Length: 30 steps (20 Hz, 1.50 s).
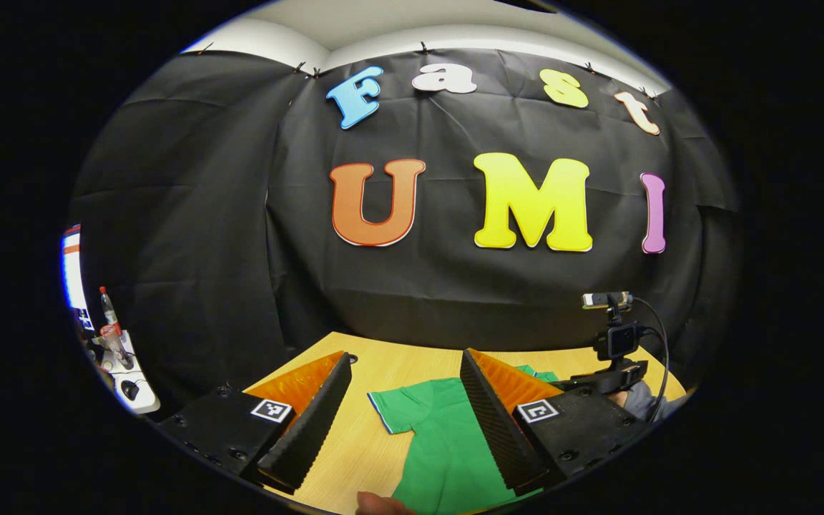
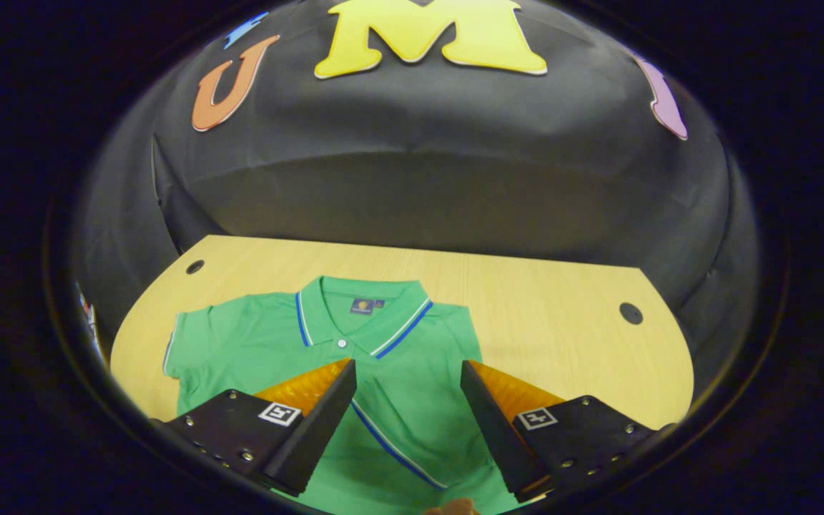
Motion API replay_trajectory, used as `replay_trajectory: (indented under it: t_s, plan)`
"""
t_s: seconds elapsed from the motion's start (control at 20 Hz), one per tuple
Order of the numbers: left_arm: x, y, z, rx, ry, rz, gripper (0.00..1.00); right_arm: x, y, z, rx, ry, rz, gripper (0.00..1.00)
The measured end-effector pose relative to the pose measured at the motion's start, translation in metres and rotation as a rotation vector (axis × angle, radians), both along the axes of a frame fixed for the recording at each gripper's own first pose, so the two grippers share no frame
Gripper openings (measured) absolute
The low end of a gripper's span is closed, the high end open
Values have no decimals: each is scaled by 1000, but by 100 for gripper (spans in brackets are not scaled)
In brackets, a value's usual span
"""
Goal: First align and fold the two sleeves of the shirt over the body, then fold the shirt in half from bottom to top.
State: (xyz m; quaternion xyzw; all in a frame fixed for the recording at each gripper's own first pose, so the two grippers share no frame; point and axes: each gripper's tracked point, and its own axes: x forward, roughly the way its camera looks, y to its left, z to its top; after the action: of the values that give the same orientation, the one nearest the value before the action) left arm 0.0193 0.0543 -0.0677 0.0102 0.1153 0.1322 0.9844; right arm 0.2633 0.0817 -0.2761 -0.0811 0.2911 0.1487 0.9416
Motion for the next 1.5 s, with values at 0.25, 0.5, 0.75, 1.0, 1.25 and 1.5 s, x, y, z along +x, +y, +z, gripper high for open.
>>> replay_trajectory:
  t_s: [0.25,0.5,0.75,1.0,1.25,1.5]
  plan:
    - [23,9,-28,-55,40,17,98,0,0,56,34,-143,18,94]
    - [48,25,-80,-143,121,61,99,-27,3,109,117,-258,52,94]
    - [83,56,-150,-157,219,108,99,-73,-5,152,174,-336,95,94]
    - [123,75,-198,-171,289,125,98,-107,-35,194,163,-417,92,94]
    - [156,102,-238,-151,345,178,98,-127,-60,215,168,-426,90,94]
    - [167,123,-279,-189,421,238,98,-131,-80,236,173,-456,51,94]
